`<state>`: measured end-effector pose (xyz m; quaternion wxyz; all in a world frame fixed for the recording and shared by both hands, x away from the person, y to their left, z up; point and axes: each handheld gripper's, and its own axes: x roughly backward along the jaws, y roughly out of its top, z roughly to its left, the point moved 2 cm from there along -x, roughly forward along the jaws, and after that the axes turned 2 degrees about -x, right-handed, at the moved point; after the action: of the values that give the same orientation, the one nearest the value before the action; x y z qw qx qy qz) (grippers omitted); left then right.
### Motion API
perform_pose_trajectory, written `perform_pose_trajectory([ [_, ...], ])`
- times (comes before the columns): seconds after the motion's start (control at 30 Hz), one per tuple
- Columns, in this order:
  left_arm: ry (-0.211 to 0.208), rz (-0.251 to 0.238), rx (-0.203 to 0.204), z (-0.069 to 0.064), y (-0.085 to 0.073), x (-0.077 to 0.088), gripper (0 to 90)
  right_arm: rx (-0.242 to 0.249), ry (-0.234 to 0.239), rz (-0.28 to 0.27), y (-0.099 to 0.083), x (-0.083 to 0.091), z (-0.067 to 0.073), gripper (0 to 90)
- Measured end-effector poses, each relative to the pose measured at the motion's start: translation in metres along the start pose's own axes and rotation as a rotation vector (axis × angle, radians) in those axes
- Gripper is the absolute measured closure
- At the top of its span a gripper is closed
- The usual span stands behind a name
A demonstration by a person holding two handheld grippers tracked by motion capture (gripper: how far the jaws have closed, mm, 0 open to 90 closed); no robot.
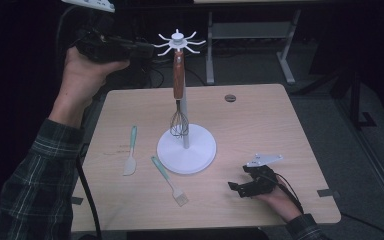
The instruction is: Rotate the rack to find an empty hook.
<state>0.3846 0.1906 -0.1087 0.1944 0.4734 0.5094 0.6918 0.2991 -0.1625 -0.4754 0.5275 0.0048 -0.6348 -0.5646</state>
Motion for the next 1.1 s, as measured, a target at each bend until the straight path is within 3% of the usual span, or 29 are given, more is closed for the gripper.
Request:
perform_pose_trajectory([
  [0.23,-0.044,-0.012,-0.032,-0.02,0.006,0.0,90.0,0.005,-0.004,0.002,0.0,-0.001,0.001,14.3],
  [0.4,-0.043,0.006,-0.047,-0.027,0.008,-0.01,90.0,0.002,0.0,0.006,0.0,-0.001,0.001,14.3],
  [0.6,-0.013,0.01,-0.03,-0.019,0.007,-0.013,90.0,-0.006,-0.002,-0.001,0.0,0.0,0.0,14.3],
  [0.9,0.044,0.001,0.009,0.004,0.0,-0.009,90.0,-0.005,-0.005,0.005,-0.001,-0.001,0.0,14.3],
  [1.1,0.048,-0.006,0.017,0.009,-0.001,-0.007,90.0,-0.003,-0.008,0.008,-0.001,-0.001,0.0,14.3],
])
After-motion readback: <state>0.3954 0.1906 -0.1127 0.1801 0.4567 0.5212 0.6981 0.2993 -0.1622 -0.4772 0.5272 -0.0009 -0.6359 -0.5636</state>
